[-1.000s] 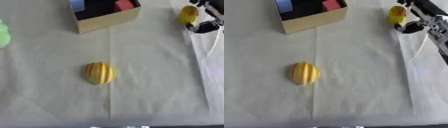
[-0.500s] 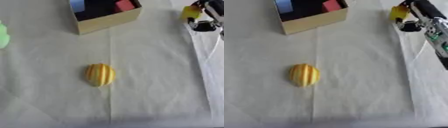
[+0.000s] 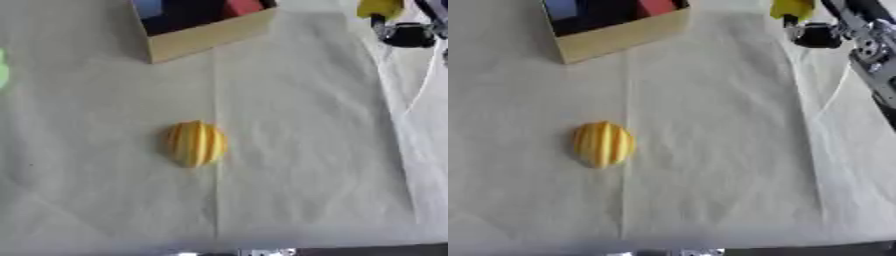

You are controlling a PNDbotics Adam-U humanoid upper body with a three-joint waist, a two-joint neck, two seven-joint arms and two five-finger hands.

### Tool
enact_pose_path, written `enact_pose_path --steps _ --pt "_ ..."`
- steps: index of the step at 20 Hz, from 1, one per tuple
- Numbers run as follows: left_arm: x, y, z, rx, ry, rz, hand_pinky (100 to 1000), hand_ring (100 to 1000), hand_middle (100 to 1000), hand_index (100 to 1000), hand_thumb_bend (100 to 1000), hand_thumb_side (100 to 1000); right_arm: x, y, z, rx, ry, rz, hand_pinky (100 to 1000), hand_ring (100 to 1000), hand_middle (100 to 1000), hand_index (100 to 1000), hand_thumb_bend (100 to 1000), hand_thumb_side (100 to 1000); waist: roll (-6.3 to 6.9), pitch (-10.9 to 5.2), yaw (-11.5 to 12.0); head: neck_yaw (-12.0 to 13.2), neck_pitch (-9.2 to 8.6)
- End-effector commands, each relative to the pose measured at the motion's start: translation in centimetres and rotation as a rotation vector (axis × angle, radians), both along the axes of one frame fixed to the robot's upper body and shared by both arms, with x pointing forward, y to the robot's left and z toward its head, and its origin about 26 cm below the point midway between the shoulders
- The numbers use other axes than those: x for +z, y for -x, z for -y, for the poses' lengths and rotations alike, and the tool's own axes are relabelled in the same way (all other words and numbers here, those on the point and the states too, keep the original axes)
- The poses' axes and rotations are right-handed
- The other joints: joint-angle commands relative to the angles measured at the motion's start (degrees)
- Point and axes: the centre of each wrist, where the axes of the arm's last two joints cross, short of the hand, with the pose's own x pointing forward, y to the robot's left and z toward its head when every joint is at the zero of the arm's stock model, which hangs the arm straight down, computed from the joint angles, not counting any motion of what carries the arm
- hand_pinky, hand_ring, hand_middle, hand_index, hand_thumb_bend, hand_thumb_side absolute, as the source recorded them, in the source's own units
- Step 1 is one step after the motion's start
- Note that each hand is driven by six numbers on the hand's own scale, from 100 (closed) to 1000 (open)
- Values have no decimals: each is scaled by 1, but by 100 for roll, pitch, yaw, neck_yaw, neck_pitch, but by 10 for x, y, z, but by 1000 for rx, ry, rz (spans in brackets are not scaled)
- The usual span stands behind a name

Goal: Pick up objects on the table and place them in the box.

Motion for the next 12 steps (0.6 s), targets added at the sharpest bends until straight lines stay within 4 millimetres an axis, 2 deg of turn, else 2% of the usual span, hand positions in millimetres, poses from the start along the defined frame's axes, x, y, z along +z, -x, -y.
enact_pose_path --steps 1,7,12 --pt "10 2 0 -10 -20 25 802 741 576 792 100 580 39 8 -21 109 43 75 805 628 523 676 100 100 -59 -300 -8 -64 23" --pt "13 -1 5 -45 -18 27 802 741 578 792 100 581 58 0 -55 299 54 41 818 620 526 682 100 100 -72 -540 125 -302 -26" --pt "14 -2 9 -65 -21 31 802 741 578 792 100 581 64 -15 -76 415 40 -18 833 618 528 685 100 100 -117 -566 276 -447 -186"
